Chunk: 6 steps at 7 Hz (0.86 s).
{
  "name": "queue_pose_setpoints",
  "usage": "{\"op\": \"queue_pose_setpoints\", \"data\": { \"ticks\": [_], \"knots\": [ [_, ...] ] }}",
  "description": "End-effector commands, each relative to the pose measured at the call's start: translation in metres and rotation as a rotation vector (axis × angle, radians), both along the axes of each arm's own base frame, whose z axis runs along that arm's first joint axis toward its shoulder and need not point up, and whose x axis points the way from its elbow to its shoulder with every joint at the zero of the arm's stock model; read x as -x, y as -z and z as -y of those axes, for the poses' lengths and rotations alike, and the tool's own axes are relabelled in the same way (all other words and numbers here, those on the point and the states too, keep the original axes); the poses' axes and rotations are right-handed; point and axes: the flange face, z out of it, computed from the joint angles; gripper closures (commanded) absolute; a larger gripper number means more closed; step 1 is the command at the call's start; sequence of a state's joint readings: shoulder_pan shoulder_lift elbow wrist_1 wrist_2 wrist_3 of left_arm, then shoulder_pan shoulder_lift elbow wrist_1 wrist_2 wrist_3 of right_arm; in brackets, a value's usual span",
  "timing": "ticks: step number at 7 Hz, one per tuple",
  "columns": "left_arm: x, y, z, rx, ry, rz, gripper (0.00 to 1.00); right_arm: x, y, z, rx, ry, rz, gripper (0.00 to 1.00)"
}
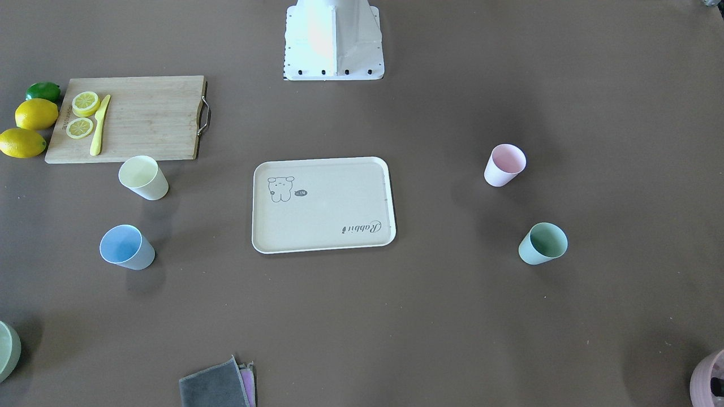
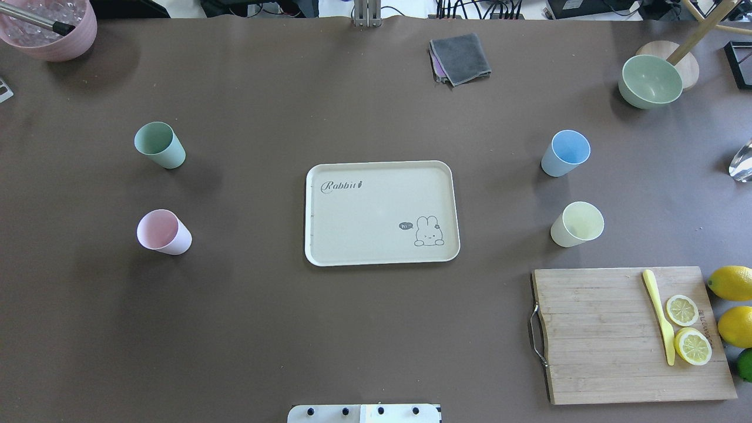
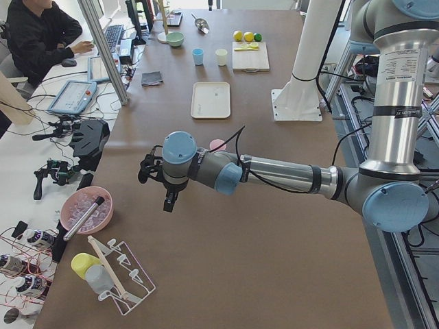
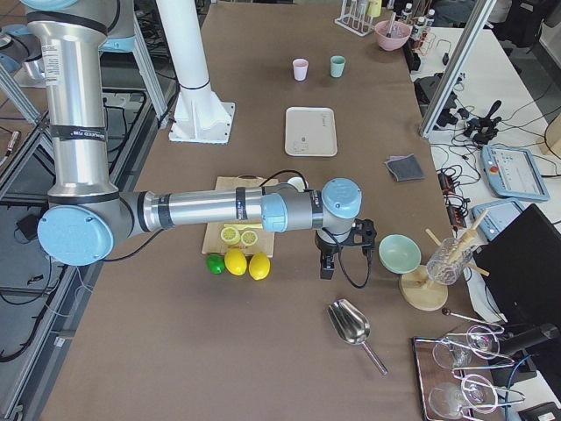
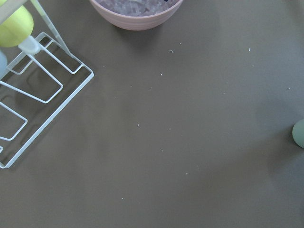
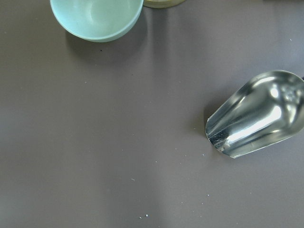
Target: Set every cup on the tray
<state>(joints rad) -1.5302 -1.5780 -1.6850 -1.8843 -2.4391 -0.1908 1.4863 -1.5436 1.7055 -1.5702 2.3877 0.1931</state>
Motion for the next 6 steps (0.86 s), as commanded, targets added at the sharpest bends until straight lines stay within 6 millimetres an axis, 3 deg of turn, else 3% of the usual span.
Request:
{"op": "queue_pose_setpoints", "data": {
  "ticks": [1,2,3,6],
  "knots": [
    [-0.006,0.005,0.002,-0.035,-0.013,-0.004,0.02,-0.001,0.012,-0.005,-0.02,-0.005,0.0,0.0],
    [-0.025,0.011,0.013,-0.046,-0.048,-0.007,0.02,-0.002,0.008,-0.007,-0.013,-0.007,-0.011,0.0],
    [-0.037,0.013,0.013,-0.019,-0.05,-0.02,0.02,0.0,0.008,-0.007,-0.01,-0.003,0.004,0.0],
    [-0.11,0.042,0.003,-0.096,-0.055,-0.106,0.02,0.002,0.006,-0.015,0.006,0.001,0.044,0.0]
  ]
}}
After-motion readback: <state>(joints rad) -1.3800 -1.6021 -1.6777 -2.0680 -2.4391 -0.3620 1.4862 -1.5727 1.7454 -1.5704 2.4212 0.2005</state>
